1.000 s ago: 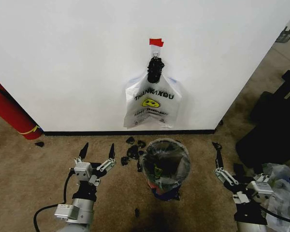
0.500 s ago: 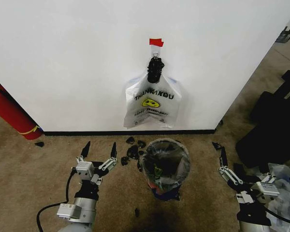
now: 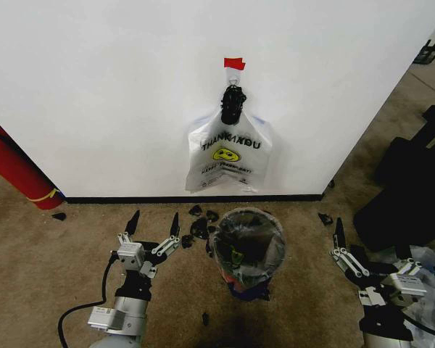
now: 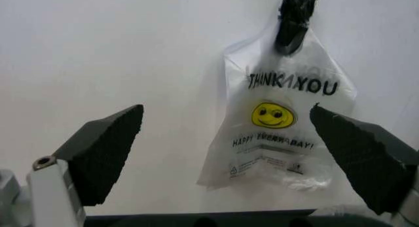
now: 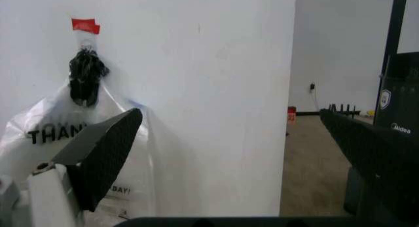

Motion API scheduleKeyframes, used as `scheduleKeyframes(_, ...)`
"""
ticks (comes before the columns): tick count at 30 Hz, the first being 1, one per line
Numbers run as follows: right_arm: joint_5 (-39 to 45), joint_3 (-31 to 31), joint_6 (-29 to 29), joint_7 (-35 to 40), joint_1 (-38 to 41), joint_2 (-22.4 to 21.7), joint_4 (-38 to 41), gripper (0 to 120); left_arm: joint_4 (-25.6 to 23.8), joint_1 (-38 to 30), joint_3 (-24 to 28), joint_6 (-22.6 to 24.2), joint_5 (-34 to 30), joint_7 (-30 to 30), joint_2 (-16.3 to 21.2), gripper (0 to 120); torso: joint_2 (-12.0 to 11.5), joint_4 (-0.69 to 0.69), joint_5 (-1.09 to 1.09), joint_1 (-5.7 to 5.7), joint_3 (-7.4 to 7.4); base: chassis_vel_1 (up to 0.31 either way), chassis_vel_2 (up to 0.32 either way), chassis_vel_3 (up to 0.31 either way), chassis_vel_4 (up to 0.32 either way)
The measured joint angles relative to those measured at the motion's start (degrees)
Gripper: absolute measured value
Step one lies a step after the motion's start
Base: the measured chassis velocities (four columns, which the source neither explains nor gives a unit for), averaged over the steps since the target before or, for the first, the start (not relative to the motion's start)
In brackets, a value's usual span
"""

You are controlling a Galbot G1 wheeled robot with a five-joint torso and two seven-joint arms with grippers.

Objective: Pick up the garbage bag from the wall and place it over the trash bin.

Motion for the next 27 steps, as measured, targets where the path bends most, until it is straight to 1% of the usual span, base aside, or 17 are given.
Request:
scheduleKeyframes(17, -0.3, -0.2, 0.1, -0.2, 0.1, 0.1, -0.4, 100, 0.3, 0.5, -0.9, -0.8, 0.4, 0.0, -0.4, 100, 0.0, 0.00, 0.00, 0.00, 0.00, 0.000, 0.000, 0.000, 0.000)
scheduleKeyframes(27, -0.7, -0.2, 1.2, -0.1, -0.6, 0.0, -0.4, 100, 0.1, 0.7, -0.9, -1.0, 0.5, -0.1, -0.2, 100, 0.0, 0.00, 0.00, 0.00, 0.00, 0.000, 0.000, 0.000, 0.000)
